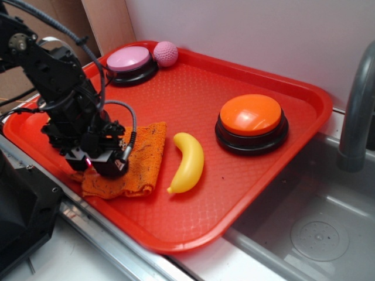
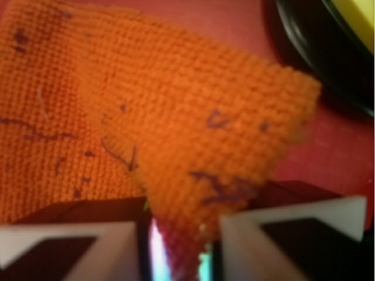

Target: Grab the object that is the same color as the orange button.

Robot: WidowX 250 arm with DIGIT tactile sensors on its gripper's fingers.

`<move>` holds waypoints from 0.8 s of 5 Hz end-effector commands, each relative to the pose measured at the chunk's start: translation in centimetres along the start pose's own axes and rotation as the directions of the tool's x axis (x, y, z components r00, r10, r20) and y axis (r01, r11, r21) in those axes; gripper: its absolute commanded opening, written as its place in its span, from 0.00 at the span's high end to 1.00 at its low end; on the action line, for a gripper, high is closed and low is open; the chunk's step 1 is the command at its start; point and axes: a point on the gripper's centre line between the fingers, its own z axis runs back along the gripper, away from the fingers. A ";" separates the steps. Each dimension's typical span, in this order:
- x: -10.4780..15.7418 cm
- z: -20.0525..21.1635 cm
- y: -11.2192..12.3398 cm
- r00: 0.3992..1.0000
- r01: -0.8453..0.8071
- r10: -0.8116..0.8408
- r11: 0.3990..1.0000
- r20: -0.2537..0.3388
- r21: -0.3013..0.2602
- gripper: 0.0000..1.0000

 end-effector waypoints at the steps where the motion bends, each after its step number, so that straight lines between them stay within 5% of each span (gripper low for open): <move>1: 4.0 4.7 -0.6 0.997 0.072 -0.071 0.996 -0.022 0.045 1.00; 4: 11.7 14.1 -0.5 0.996 0.079 -0.079 0.997 0.048 -0.010 1.00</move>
